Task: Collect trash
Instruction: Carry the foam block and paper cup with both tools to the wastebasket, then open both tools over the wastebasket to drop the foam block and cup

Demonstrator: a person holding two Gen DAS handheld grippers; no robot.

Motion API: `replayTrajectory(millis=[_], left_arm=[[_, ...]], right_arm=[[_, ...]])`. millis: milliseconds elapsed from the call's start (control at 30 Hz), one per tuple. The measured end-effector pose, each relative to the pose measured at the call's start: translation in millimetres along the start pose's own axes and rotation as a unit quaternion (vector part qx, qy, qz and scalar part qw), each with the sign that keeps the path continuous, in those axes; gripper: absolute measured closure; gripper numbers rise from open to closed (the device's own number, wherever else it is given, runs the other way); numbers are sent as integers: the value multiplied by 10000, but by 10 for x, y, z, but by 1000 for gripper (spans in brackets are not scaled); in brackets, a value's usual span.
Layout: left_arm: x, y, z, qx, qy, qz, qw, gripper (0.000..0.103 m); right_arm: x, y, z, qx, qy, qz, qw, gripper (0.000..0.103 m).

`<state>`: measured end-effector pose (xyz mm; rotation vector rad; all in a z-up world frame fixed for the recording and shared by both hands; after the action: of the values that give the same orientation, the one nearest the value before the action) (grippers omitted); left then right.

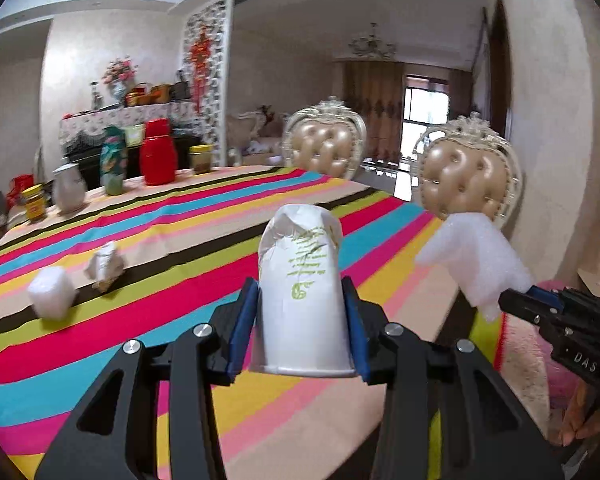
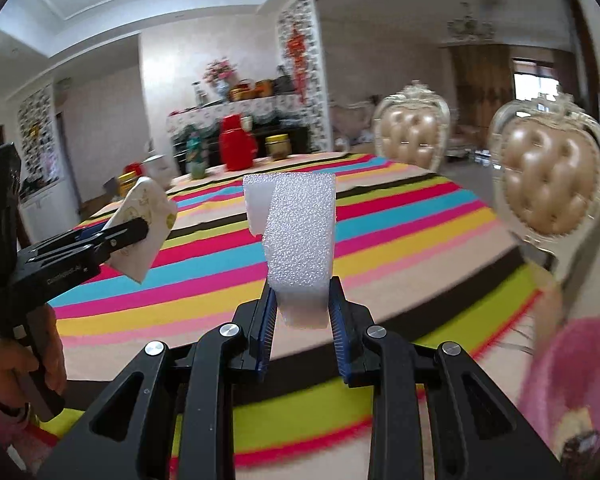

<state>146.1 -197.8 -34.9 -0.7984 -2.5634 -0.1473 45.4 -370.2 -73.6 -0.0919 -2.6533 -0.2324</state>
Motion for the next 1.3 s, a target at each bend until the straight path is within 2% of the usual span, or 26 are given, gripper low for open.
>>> replayTrajectory(millis=[233, 433, 533, 700, 867, 967, 1000, 1033, 1067, 1100, 1167, 1300], left_arm=[[-209, -756, -11, -379, 65, 678, 9970, 62], [-279, -1633, 8, -780, 123, 1552, 9847, 61], [-326, -2130, 38, -968, 199, 2062, 9735, 61], [-432, -2815, 122, -1185, 394, 2689, 9551, 61], [-592, -3423, 227, -1253, 708, 3278, 9337, 59], [-665, -3659, 307, -1289, 802, 3387, 9285, 59], [-731, -3743, 333, -1286, 878, 3510, 9233, 56], [-807, -3831, 356, -1337, 950, 3530, 9211, 45], [-835, -3829, 375, -1380, 969, 3461, 9229, 32], [-868, -3820, 389, -1382, 963, 3372, 9262, 28], [-877, -3698, 383, -1277, 905, 3306, 9307, 20], [-831, -3262, 265, -1129, 630, 2892, 9485, 7]], right_arm=[[388, -688, 131, -386, -151, 779, 9961, 77], [859, -1288, 384, -685, -164, 1553, 9853, 77], [1087, -1586, 516, -854, -142, 1873, 9785, 77], [1402, -2052, 713, -1202, -144, 2322, 9651, 76], [1451, -2414, 847, -1481, -30, 2401, 9594, 76], [1390, -2610, 875, -1595, -25, 2347, 9589, 75], [1340, -2678, 887, -1632, 0, 2272, 9601, 72], [1319, -2739, 905, -1660, 43, 2247, 9602, 66], [1290, -2789, 911, -1698, 68, 2240, 9597, 45], [1307, -2820, 906, -1727, -3, 2241, 9592, 30], [1343, -2799, 875, -1749, -141, 2222, 9591, 30], [1442, -2702, 845, -1652, -233, 2255, 9599, 30]])
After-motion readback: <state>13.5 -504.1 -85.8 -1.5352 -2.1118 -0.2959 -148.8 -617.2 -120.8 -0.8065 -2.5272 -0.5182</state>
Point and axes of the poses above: each gripper's, at about its wrist camera, not at the fingertips, and x roughly against the way its jaws point, y to its left, z to its underside, the point moved 4 cm from there along -x, roughly the way its jaws point, and after that the axes turned 2 degrees about y, right-handed, at the moved point
